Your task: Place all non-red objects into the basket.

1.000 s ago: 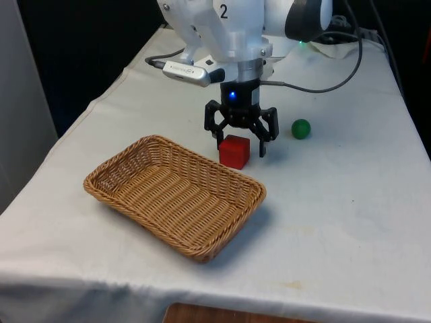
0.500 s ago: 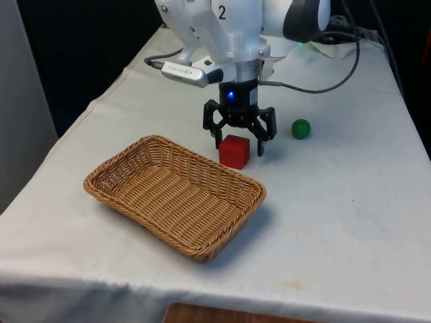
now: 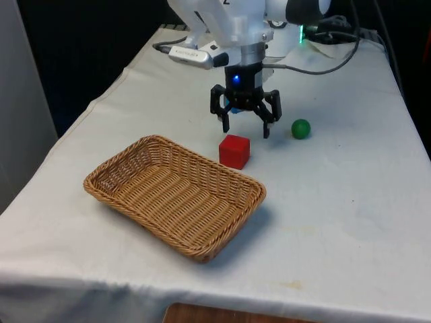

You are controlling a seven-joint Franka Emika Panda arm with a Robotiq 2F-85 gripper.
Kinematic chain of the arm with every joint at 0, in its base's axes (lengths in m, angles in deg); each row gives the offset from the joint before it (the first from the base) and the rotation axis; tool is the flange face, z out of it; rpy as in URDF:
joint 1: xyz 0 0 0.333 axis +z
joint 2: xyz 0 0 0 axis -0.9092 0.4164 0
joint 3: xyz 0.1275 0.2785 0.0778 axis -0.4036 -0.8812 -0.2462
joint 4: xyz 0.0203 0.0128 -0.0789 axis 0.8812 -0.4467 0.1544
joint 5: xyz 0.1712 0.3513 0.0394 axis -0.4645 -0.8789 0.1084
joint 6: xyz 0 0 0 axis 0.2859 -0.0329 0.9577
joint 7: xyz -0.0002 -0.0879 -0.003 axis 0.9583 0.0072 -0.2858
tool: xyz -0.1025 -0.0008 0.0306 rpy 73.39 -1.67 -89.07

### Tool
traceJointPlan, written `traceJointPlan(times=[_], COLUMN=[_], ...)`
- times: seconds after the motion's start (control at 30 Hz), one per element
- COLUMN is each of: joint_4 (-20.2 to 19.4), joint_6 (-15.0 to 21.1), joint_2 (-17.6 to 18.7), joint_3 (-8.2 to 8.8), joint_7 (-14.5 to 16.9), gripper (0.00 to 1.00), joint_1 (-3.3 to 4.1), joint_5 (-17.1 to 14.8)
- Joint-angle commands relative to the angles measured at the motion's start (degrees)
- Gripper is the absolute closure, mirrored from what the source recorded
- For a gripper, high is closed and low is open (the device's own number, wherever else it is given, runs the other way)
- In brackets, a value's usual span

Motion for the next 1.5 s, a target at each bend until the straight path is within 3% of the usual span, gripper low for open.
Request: traceJointPlan(times=[0.0, 0.17, 0.2, 0.23, 0.47, 0.5, 0.53, 0.73, 0.77, 1.07, 1.1, 1.17, 1.27, 1.37, 1.4, 1.43, 1.47], joint_4=[-1.20, -4.41, -3.95, -4.93, -8.65, -7.79, -9.11, -11.57, -10.94, -13.18, -13.01, -13.24, -12.89, -12.55, -12.78, -12.32, -12.20], joint_6=[0.92, 2.01, 1.26, 2.29, 4.41, 3.38, 4.70, 6.53, 5.61, 8.77, 7.91, 9.05, 9.51, 9.97, 9.22, 10.37, 10.71], joint_2=[-0.80, -3.09, -2.86, -3.44, -5.90, -5.27, -6.19, -7.68, -7.16, -8.25, -8.08, -8.19, -7.79, -7.16, -7.10, -6.70, -6.30], joint_3=[-0.11, -1.43, -1.38, -1.66, -4.07, -3.67, -4.41, -7.10, -6.59, -11.46, -10.89, -12.38, -13.98, -14.84, -13.64, -15.47, -15.87], joint_7=[-0.23, -0.57, -0.46, -0.69, -2.06, -1.89, -2.29, -3.78, -3.78, -6.76, -6.93, -7.33, -7.85, -8.08, -8.82, -8.42, -8.65], gripper=[0.00, 0.00, 0.00, 0.00, 0.00, 0.00, 0.00, 0.00, 0.00, 0.00, 0.00, 0.00, 0.00, 0.00, 0.00, 0.00, 0.00], joint_1=[0.46, 0.63, 0.34, 0.69, 1.03, 0.69, 1.03, 1.03, 0.80, 0.92, 0.80, 0.86, 0.34, 0.40, 0.80, 0.40, 0.40], joint_5=[-0.11, -0.40, 0.00, -0.46, -0.63, -0.06, -0.69, -0.97, -0.11, -1.26, -0.17, -1.38, -1.72, -2.18, -0.40, -2.29, -2.29])
